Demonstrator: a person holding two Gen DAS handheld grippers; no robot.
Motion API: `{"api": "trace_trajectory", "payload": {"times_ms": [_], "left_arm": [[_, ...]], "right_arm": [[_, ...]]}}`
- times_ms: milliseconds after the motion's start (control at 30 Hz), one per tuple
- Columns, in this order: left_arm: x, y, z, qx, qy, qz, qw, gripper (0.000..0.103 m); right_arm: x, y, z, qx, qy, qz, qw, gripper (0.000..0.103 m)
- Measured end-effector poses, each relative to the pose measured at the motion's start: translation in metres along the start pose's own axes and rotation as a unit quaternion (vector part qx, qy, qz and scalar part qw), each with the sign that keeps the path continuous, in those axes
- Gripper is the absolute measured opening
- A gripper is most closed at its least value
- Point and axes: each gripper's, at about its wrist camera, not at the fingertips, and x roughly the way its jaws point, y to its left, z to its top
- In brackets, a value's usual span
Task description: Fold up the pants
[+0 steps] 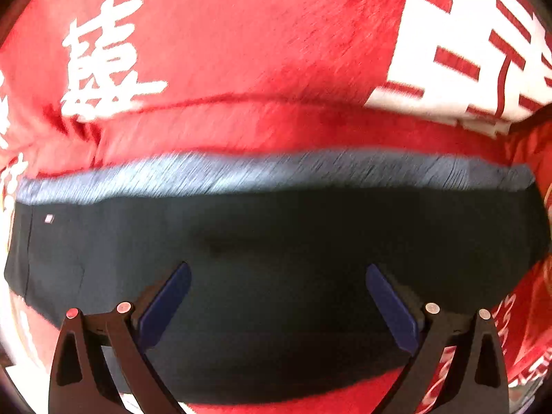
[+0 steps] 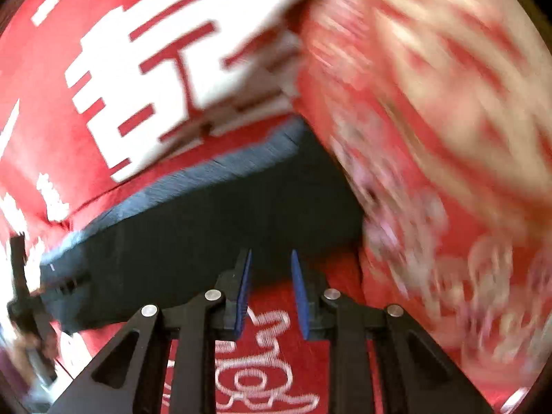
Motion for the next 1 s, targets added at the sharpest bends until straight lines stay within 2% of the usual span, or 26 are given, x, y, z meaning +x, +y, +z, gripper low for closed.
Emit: {"api": "trace_trajectory", "payload": {"times_ms": [100, 167, 233, 300, 400, 467, 533, 600, 767, 867, 1000], "left_arm": [[0.011, -0.018, 0.022, 0.004, -0.012, 0.010, 0.9999, 0.102], [0.025, -0.027, 0.030, 0.005, -0.013, 0.022, 0.9997, 0.102], [0.038, -0.030, 0.031, 0.002, -0.003, 0.030, 0.9995, 0.102], [0.039, -0.028, 0.029, -0.005, -0.016, 0.021, 0.9996, 0.102], [0.041, -0.023, 0.029, 0.004, -0.014, 0.013, 0.9998, 0.102], [0.038, -0.017, 0.028, 0.007, 0.004, 0.018, 0.9998, 0.102], [0.024, -0.009, 0.016, 0.008, 0.008, 0.025, 0.9996, 0.102], [0.018, 0.004, 0.004, 0.009, 0.012, 0.027, 0.9995, 0.102], [0.002, 0.039, -0.044, -0.001, 0.034, 0.032, 0.9989, 0.102], [-0.003, 0.060, -0.071, -0.008, 0.046, 0.027, 0.9985, 0.102], [-0.012, 0.086, -0.090, -0.011, 0.045, 0.008, 0.9989, 0.102]], "right_arm": [[0.034, -0.001, 0.032, 0.010, 0.006, 0.007, 1.000, 0.028], [0.068, -0.004, 0.053, -0.001, 0.017, -0.009, 1.000, 0.028], [0.089, -0.011, 0.058, -0.004, 0.033, -0.026, 0.999, 0.028], [0.097, -0.016, 0.069, -0.016, 0.012, -0.053, 0.998, 0.024], [0.101, -0.008, 0.076, -0.025, 0.007, -0.093, 0.995, 0.024], [0.097, -0.006, 0.074, -0.006, 0.014, -0.090, 0.996, 0.028], [0.094, -0.002, 0.074, 0.013, 0.025, -0.074, 0.997, 0.041], [0.076, 0.000, 0.063, 0.028, 0.032, -0.044, 0.998, 0.051], [0.044, 0.014, 0.023, 0.033, 0.060, 0.007, 0.998, 0.053], [0.033, 0.028, -0.016, 0.043, 0.086, 0.030, 0.995, 0.056], [0.030, 0.063, -0.067, 0.062, 0.121, 0.055, 0.989, 0.056]]}}
